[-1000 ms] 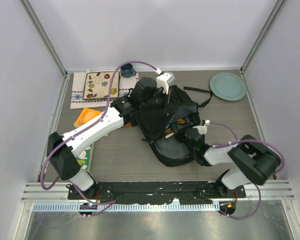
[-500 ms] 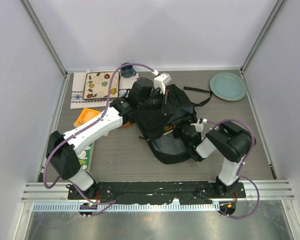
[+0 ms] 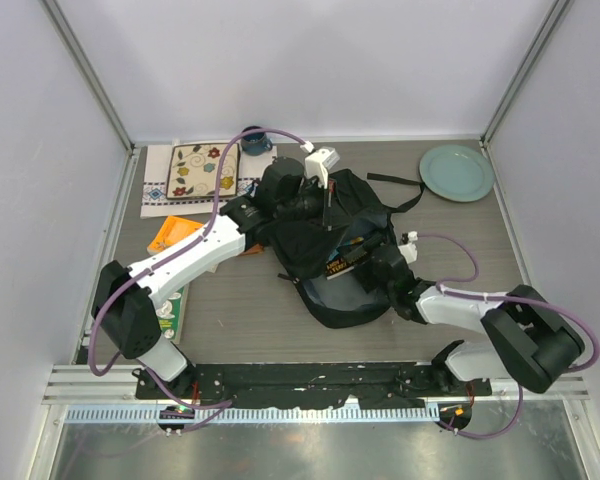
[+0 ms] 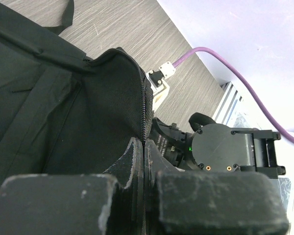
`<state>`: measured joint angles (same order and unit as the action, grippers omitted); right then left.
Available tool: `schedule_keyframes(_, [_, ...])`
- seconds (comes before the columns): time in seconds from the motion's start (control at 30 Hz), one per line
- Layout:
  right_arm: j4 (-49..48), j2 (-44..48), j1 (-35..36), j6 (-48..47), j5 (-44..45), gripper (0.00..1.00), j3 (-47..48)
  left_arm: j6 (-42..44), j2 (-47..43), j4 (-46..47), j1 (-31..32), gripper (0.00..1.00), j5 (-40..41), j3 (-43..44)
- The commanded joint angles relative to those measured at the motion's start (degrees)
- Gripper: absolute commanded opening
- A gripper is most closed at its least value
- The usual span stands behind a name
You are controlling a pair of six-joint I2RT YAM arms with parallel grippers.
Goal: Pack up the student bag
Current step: Place the book in the student bag.
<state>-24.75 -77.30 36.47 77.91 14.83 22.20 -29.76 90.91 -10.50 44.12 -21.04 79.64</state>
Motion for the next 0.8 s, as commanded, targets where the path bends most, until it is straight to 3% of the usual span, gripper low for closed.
schedule_keyframes(0.0, [6.38,4.52,-0.26,-2.06,-2.43,0.81,-1.36,-0.74,-1.0,5.32,-0.35,0.0,-0.93,-0.01])
schedule_keyframes(0.1, [6.12,4.61,-0.17,-1.97,-3.49,0.77,-2.07,-0.91,-0.83,5.32,-0.44,0.0,-1.2,0.08])
schedule_keyframes(0.23, [1.82,0.76,-0.96,-2.5,-4.37,0.62,-1.11,-1.44,-0.74,6.02,-0.52,0.0,-2.16,-0.18])
schedule_keyframes(0.33, [-0.28,-4.78,-1.66,-3.11,-5.77,0.44,1.87,-1.71,-0.3,5.93,-0.52,0.0,-3.04,-0.18])
schedule_keyframes(0.37, [-1.43,-6.18,-1.66,-3.38,-6.13,0.3,2.5,-1.79,-0.21,5.93,-0.44,0.0,-3.22,-0.27])
schedule_keyframes(0.5, [-7.14,-12.43,-1.84,-3.64,-8.41,0.18,5.05,-1.88,0.23,5.67,-0.52,0.0,-4.54,-0.01])
schedule_keyframes(0.67, [-5.58,-9.03,-2.1,-4.52,-6.93,0.24,4.35,-1.18,0.76,4.26,-0.52,0.0,-5.07,0.26])
schedule_keyframes(0.77, [-2.24,-0.69,-2.1,-5.75,-4.29,0.46,-0.3,-0.83,1.02,3.65,-0.44,0.0,-4.8,0.08])
